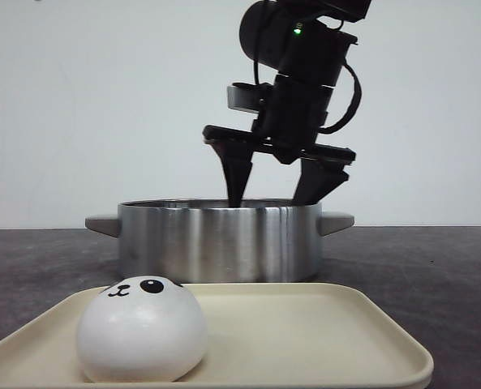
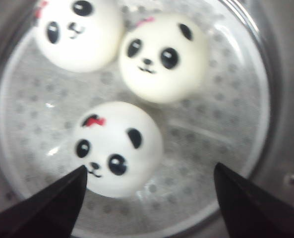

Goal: Steam buns
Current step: 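Carry the bun with the right gripper into the pot and release, then lower the left gripper onto the last panda bun and grasp it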

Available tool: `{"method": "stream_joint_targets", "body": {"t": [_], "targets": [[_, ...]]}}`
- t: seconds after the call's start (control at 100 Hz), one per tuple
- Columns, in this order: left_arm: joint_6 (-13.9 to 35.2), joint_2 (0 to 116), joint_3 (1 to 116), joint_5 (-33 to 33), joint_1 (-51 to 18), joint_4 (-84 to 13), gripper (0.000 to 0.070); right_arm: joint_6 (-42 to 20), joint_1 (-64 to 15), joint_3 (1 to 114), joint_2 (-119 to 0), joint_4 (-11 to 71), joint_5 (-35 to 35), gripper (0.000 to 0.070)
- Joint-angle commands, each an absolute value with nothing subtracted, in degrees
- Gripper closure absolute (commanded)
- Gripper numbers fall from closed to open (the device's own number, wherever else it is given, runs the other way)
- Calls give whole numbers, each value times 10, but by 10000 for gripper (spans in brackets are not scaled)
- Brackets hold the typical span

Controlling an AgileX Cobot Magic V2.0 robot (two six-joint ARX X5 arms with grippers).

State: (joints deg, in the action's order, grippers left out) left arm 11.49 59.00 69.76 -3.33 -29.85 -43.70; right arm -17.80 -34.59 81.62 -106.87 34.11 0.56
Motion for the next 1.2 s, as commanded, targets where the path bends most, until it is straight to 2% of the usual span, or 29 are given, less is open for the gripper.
{"method": "stream_joint_targets", "body": {"t": [0.0, 0.03, 0.04, 0.08, 0.22, 0.45, 0.7, 0.9, 1.19], "targets": [[120, 601, 689, -46, -308, -437, 154, -170, -343, 842, -1068, 356, 13, 495], [125, 603, 679, -50, -312, -437, 154, -168, -342, 848, -1063, 363, 20, 687], [127, 604, 675, -51, -313, -437, 154, -167, -342, 851, -1062, 365, 22, 700], [133, 608, 658, -56, -318, -437, 154, -164, -342, 858, -1052, 371, 28, 674], [151, 621, 585, -88, -340, -434, 154, -165, -358, 863, -993, 373, 32, 682], [159, 664, 503, -135, -386, -407, 153, -166, -428, 863, -869, 371, 25, 683], [159, 753, 501, -140, -440, -402, 149, -174, -519, 863, -761, 350, -62, 683], [159, 823, 501, -140, -466, -371, 149, -174, -548, 863, -722, 348, -121, 683], [157, 871, 501, -139, -477, -357, 165, -180, -550, 863, -718, 348, -123, 683]]}}
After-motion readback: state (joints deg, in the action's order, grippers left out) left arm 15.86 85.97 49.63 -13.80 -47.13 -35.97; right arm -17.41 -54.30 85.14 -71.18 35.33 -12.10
